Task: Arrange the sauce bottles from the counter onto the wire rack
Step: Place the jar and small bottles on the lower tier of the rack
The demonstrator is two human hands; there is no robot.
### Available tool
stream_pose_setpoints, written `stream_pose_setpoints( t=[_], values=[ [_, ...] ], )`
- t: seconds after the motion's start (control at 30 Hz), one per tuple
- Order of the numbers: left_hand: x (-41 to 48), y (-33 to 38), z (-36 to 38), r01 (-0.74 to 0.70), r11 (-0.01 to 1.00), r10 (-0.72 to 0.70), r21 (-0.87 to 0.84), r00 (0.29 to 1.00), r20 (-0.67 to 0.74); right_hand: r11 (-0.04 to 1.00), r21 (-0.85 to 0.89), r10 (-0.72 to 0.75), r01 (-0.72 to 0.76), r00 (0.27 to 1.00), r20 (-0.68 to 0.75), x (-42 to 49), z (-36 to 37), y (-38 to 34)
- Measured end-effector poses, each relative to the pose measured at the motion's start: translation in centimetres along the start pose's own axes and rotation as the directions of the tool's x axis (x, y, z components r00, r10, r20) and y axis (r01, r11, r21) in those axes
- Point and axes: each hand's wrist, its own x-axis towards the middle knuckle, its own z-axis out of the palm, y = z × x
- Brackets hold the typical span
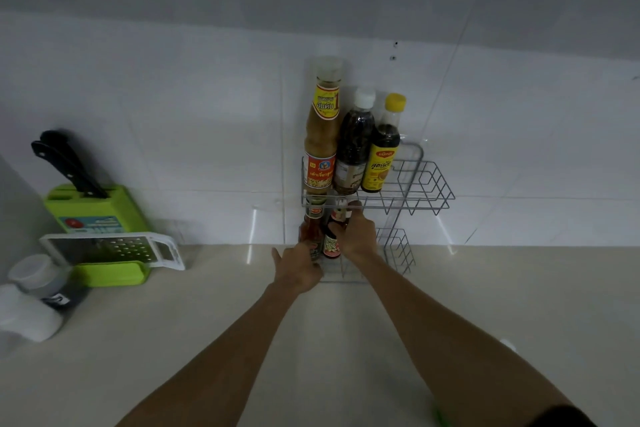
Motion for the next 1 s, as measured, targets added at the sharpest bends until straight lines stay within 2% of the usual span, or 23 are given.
stream_pose_setpoints(
  t=[0.27, 0.37, 0.5, 0.63, 0.77, 0.9, 1.0],
  values=[
    [-1.4, -0.2, -0.7, -0.062, 0.993, 0.061, -0.105, 0.998, -0.007, 0.997, 0.023, 0.067, -0.07, 0.99, 0.123, -0.6, -0.7, 0.2],
    [-2.5, -0.5, -0.1, -0.106, 0.981, 0.108, -0.162, 0.994, -0.001, 0.997, 0.062, 0.03, -0.041, 0.986, 0.163, -3.1, -1.4, 0.5],
    [-5.1, 0.3, 0.8, -0.15, 0.967, 0.154, -0.207, 0.988, 0.003, 0.996, 0.087, -0.03, 0.018, 0.99, 0.136, -8.3, -3.3, 1.4],
    [-8.3, 0.9, 2.3, -0.16, 0.96, 0.181, -0.231, 0.981, 0.075, 0.997, 0.043, -0.062, 0.059, 0.995, 0.076, -15.1, -6.3, 3.6],
    [-11.4, 1.5, 4.9, -0.18, 0.95, 0.227, -0.255, 0.959, 0.169, 0.995, -0.082, -0.066, 0.061, 0.996, -0.06, -21.8, -9.3, 7.1],
    [-14.0, 2.6, 7.7, -0.202, 0.946, 0.271, -0.255, 0.923, 0.274, 0.958, -0.284, -0.033, -0.035, 0.972, -0.231, -26.5, -12.6, 10.6],
    [-15.7, 3.5, 9.4, -0.23, 0.942, 0.305, -0.243, 0.891, 0.337, 0.883, -0.461, 0.007, -0.089, 0.984, -0.177, -27.5, -13.7, 13.0]
  ],
)
